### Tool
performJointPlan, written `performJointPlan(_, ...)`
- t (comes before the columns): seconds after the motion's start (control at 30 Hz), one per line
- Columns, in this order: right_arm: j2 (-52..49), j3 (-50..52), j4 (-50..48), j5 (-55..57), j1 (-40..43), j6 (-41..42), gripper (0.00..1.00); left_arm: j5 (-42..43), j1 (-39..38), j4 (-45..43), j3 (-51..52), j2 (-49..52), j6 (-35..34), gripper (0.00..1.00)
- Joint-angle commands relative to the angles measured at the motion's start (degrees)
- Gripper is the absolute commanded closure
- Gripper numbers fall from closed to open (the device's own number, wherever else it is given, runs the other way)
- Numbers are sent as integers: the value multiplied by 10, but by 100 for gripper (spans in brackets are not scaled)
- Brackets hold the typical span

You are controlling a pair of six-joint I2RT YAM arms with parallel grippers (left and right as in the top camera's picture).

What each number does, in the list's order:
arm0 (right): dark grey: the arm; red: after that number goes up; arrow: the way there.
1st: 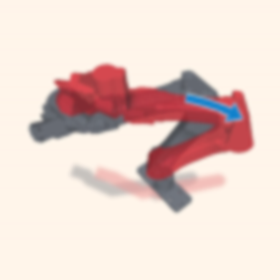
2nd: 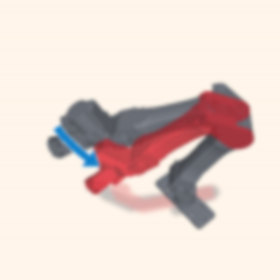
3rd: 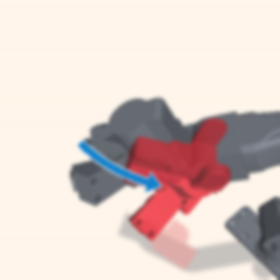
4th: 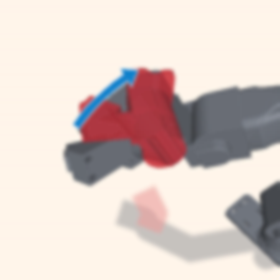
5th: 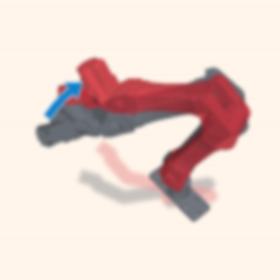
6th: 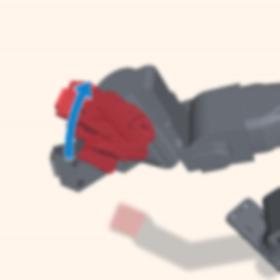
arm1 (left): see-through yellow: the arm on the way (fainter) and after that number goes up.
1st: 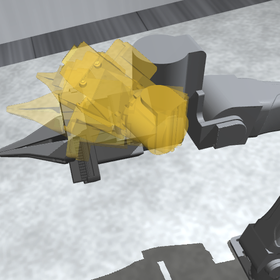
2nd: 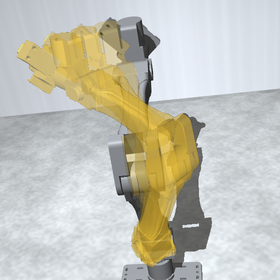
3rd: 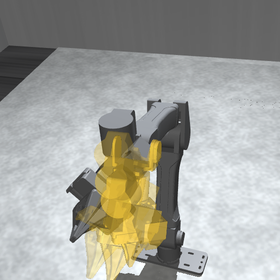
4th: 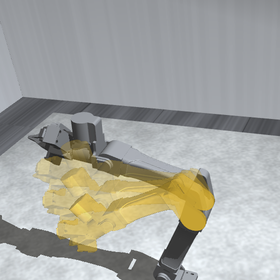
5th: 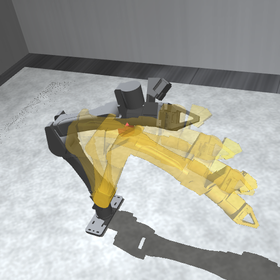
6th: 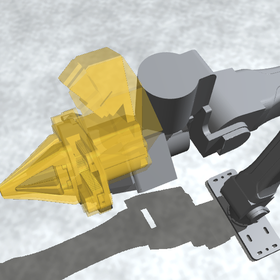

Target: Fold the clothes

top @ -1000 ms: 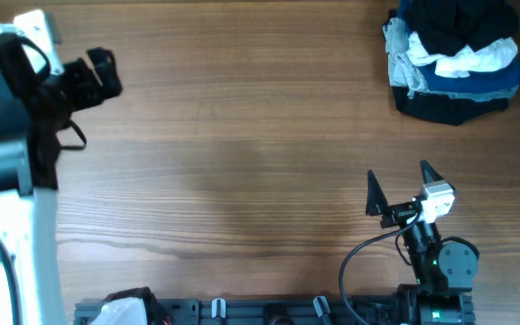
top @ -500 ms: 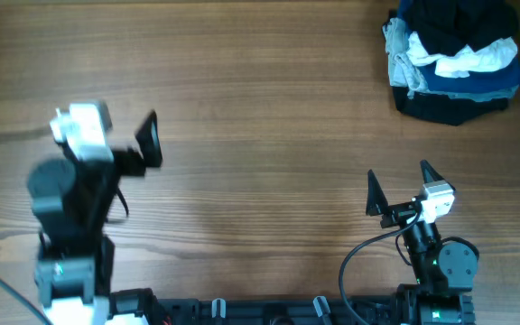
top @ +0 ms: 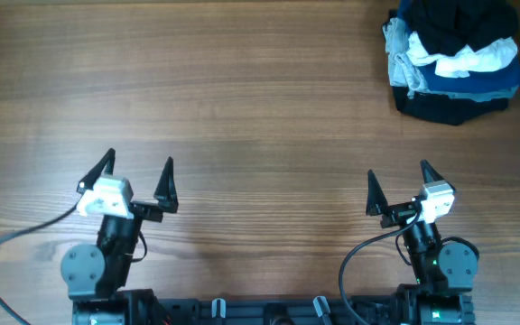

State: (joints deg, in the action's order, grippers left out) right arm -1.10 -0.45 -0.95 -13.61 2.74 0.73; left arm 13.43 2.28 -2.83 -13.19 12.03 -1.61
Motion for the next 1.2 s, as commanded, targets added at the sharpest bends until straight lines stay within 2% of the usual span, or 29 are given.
performJointPlan(0.0, 7, 2, -3, 5, -3, -6, 0, 2, -6, -38, 30, -38, -17, 0)
performJointPlan(0.37, 7, 2, -3, 5, -3, -6, 0, -11, -6, -130, 83, -85, -19, 0)
performJointPlan(0.77, 7, 2, -3, 5, -3, -6, 0, -41, -6, -136, 127, -119, -64, 0)
performJointPlan(0.97, 7, 2, -3, 5, -3, -6, 0, -48, -6, -113, 129, -119, -64, 0)
performJointPlan(1.17, 7, 2, -3, 5, -3, -5, 0, -56, -6, -27, 129, -119, -64, 0)
